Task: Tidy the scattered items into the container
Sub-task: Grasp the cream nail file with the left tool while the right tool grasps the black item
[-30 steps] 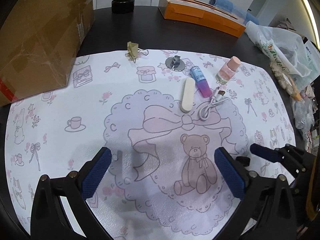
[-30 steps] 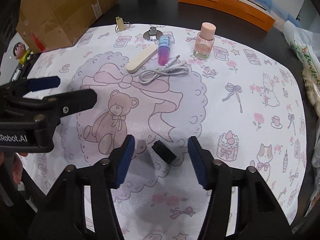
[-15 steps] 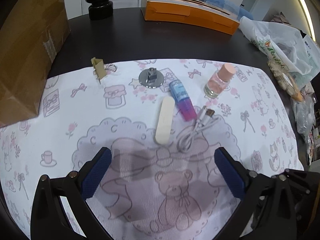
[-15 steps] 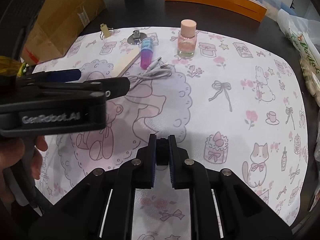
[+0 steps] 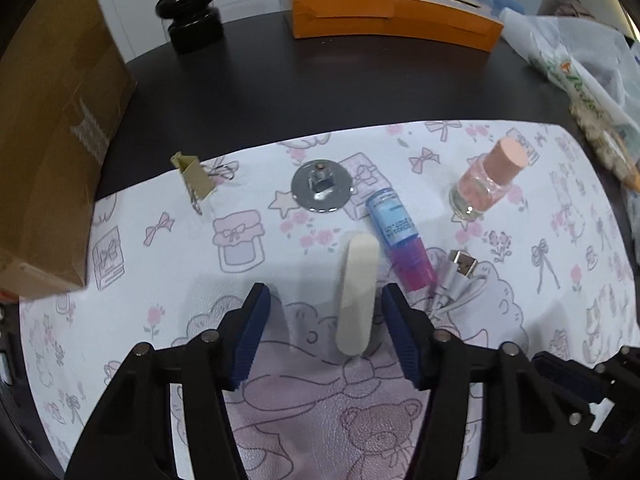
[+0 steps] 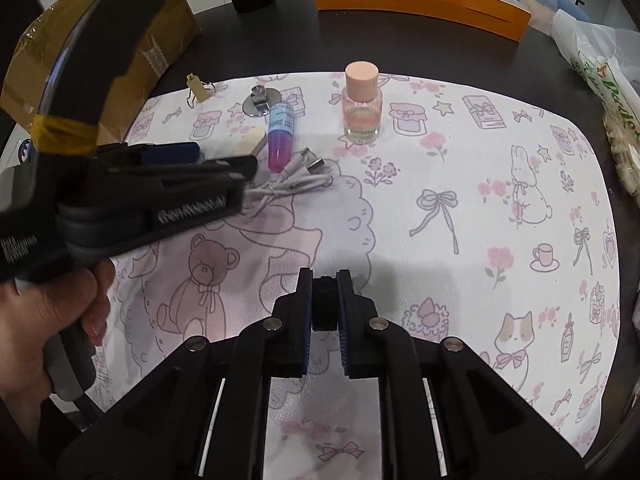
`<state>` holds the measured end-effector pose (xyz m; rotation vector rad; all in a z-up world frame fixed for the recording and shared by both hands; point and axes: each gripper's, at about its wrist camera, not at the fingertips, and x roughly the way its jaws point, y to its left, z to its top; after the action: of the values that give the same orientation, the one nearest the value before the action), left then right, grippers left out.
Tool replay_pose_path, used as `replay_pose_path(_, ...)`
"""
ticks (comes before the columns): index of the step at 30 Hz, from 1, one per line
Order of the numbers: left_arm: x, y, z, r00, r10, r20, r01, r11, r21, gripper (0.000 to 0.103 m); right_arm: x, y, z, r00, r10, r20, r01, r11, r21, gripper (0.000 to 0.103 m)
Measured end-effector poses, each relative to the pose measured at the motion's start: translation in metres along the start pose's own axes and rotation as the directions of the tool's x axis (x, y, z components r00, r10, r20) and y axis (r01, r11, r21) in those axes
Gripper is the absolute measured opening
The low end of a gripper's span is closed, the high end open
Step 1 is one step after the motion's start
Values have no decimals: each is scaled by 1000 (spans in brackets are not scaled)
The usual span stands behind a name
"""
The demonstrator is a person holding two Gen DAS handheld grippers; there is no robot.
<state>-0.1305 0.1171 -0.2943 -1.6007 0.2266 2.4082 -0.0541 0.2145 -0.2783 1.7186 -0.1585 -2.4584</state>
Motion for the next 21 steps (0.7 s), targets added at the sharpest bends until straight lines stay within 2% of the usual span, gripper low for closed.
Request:
replay_pose_path(3, -2, -7, -1, 1000, -8, 11, 8, 1000, 22, 42, 0, -1, 1, 1000, 1, 2, -1, 1000, 6, 12)
replay_pose_path(4, -3, -9, -2, 1000, -10, 17, 10, 1000, 27, 33, 1, -2, 0, 1000, 0, 2, 0, 1000, 8, 12)
replay_pose_path(5, -4, -10, -3, 1000, -12, 22, 12, 999, 31, 16, 1, -2, 0, 1000, -2, 2, 2, 1000, 10, 12)
replay_pose_path(14, -11, -3, -10, 999, -40, 16, 40, 999, 7, 16, -7, 1, 3, 999, -4, 32, 4, 1000, 10, 12)
replay_pose_path(21, -32, 0, -17, 998, -54, 44, 55, 998, -12, 16, -17, 4, 5, 998, -7, 56, 7, 1000, -1, 12)
